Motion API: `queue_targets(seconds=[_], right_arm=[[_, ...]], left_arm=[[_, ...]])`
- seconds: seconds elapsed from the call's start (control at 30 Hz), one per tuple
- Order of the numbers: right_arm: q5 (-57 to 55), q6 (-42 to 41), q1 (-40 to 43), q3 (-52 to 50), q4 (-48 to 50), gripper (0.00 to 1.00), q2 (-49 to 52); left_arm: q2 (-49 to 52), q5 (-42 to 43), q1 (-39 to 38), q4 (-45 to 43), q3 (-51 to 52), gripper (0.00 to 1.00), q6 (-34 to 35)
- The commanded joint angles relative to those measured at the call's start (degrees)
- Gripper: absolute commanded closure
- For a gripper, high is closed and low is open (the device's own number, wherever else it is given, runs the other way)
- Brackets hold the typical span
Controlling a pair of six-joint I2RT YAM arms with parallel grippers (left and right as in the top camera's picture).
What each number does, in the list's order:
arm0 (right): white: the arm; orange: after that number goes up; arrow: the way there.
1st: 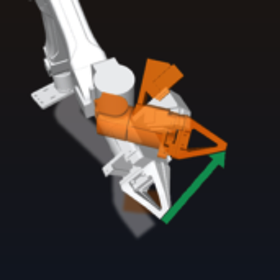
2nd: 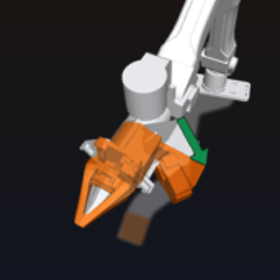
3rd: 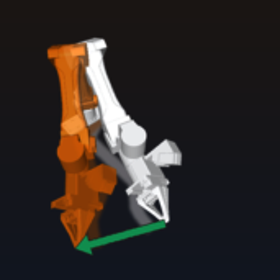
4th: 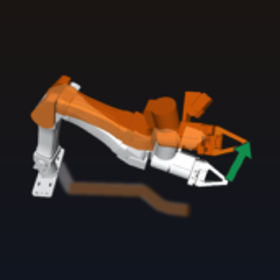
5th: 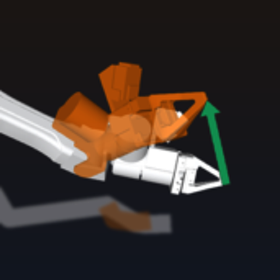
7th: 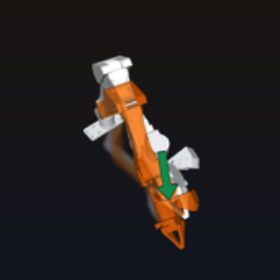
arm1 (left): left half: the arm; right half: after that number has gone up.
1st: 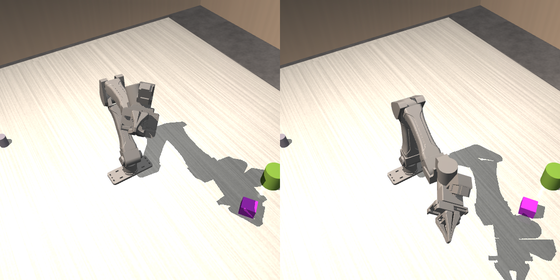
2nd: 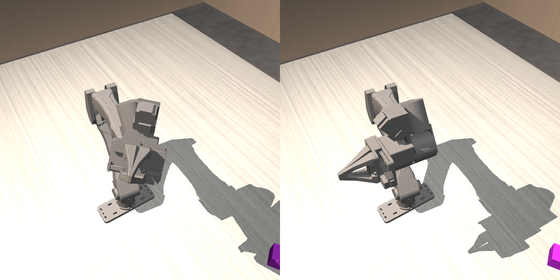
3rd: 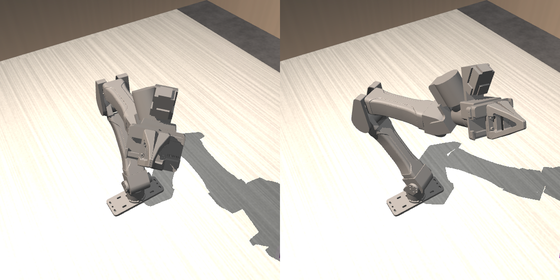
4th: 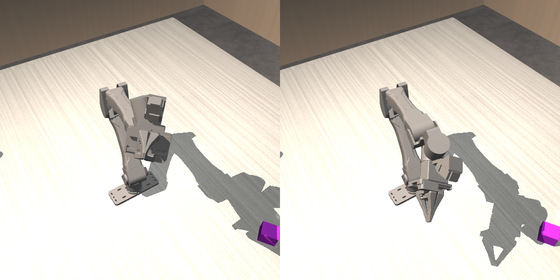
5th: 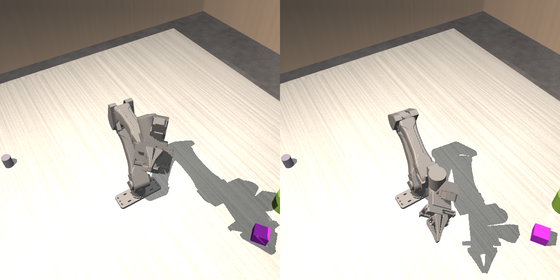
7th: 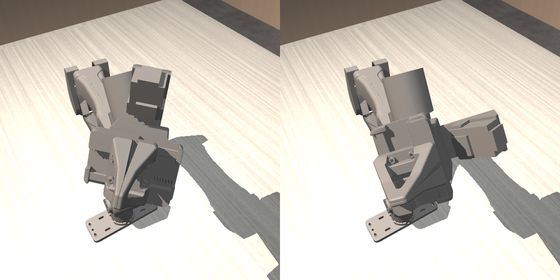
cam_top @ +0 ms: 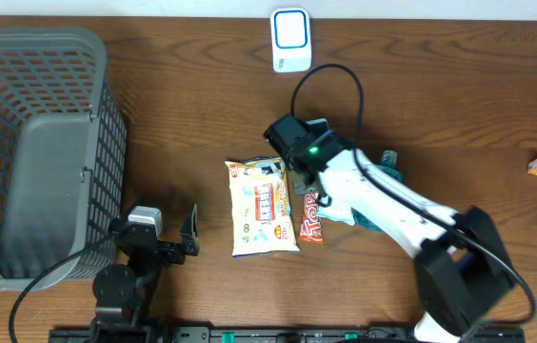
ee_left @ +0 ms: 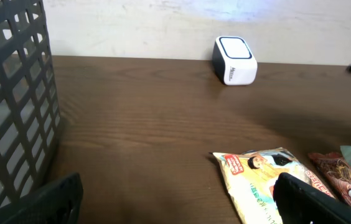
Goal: Scan the item barcode
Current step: 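Bring the right gripper back over the green wipes pack, then grasp the green wipes pack with the right gripper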
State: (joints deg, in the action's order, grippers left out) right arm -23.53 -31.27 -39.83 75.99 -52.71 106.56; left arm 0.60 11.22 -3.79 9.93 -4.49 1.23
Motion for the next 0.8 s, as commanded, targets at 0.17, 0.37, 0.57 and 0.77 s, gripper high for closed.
queue_targets(seconds=[0.17, 0.37, 0.57, 0.77], right_arm=[[-6.3, -5.9, -0.7, -0.5, -2.1, 0.55, 8.0], [-7.0, -8.6, -0.7, -0.5, -4.6, 0.57, 12.7], [-7.0, -10.5, -1.1, -0.5, -6.4, 0.61, 16.3], [-5.1, -10.4, -1.1, 1.1, -7.1, 0.99, 16.2]], left_arm=[[-0.3, -0.1, 0.2, 1.5, 0.9, 0.02, -0.8], [-0.3, -0.1, 0.2, 1.5, 0.9, 0.02, -0.8], [-0.3, -0.1, 0.2, 1.5, 0.9, 0.02, -0.8], [-0.3, -0.1, 0.2, 1.5, 0.9, 0.02, -0.8]])
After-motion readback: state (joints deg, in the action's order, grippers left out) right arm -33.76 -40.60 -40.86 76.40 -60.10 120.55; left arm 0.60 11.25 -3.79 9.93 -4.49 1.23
